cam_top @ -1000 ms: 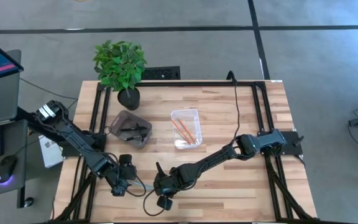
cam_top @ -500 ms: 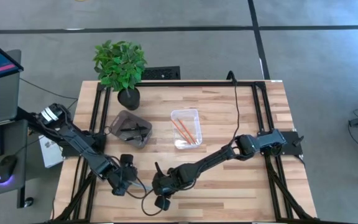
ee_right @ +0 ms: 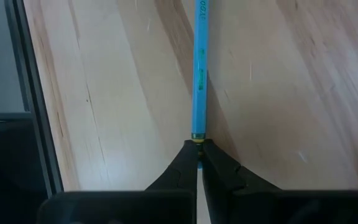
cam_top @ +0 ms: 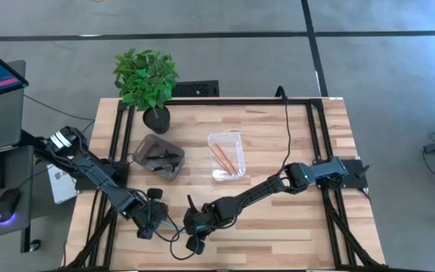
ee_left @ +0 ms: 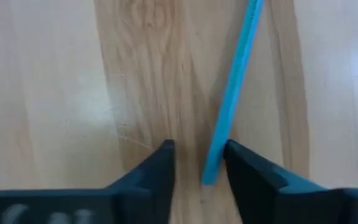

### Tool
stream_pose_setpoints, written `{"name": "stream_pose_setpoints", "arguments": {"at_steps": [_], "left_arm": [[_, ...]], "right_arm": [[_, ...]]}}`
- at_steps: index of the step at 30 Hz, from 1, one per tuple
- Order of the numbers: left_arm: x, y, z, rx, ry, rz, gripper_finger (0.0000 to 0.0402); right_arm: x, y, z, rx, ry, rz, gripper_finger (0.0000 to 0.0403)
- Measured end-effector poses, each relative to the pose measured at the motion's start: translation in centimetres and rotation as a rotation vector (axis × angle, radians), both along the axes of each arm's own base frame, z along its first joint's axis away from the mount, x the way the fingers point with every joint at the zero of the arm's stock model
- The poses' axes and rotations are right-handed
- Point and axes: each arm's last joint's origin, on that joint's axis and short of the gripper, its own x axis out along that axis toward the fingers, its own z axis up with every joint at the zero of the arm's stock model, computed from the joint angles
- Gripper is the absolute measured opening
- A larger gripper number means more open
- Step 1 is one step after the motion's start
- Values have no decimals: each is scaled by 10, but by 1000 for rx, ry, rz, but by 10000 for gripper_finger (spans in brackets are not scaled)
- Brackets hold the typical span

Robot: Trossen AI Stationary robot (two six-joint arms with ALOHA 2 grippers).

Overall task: Sort pens & pencils
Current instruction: Put the blue pencil into the white bin

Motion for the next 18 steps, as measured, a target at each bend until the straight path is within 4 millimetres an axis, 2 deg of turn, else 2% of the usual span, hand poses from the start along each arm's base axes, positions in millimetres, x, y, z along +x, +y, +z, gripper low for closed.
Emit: {"name": "stream_pose_setpoints", "arguments": {"at_steps": [5,7,15,18], "left_arm": [[0,-1,0,-27,13,-15,38],[0,-2,0,-29,13,-37,14],[1,-2,0,-22,0,-45,7],[1,-2,0,-20,-5,-47,6]], "right_arm": [[0,0,0,-3,-5,-3,31],[0,0,0,-3,-5,-2,31],[1,1,0,-18,-27,36,52],[0,1,9,-45,-60,85,63]]}}
